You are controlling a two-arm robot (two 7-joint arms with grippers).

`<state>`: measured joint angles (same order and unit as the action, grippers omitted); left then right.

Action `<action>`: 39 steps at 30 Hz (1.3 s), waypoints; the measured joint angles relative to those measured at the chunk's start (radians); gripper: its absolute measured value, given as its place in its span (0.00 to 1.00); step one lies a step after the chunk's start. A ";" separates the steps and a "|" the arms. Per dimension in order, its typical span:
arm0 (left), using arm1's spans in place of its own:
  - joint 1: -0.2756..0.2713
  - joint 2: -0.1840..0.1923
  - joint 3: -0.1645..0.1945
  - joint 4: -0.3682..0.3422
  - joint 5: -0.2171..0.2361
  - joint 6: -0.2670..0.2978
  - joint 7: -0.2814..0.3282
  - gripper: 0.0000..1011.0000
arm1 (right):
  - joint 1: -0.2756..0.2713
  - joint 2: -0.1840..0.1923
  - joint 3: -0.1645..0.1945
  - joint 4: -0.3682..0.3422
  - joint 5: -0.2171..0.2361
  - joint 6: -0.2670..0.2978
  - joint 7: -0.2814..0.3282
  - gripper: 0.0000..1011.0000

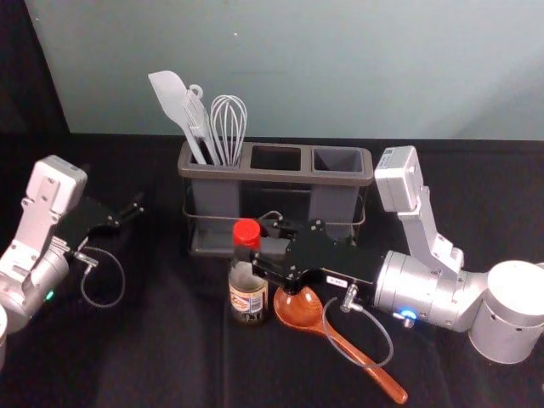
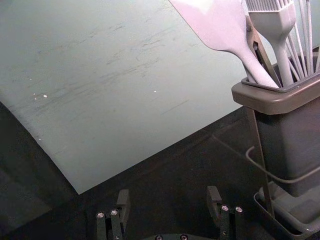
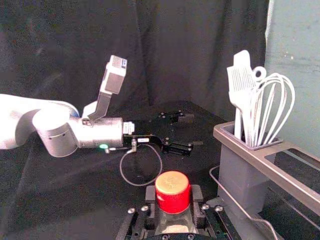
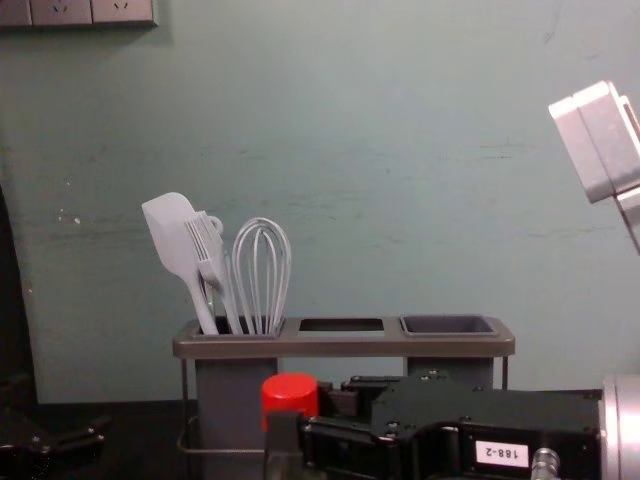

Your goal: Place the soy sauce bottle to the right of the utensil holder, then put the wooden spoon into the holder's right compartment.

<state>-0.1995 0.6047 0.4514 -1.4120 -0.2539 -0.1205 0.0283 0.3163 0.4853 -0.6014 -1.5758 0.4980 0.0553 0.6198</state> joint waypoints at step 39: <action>0.000 0.000 0.000 0.000 0.000 0.000 0.000 0.99 | -0.215 0.232 0.214 -0.292 0.162 0.011 -0.089 0.38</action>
<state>-0.1996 0.6047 0.4513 -1.4120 -0.2539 -0.1206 0.0283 0.1010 0.7169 -0.3878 -1.8679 0.6597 0.0661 0.5307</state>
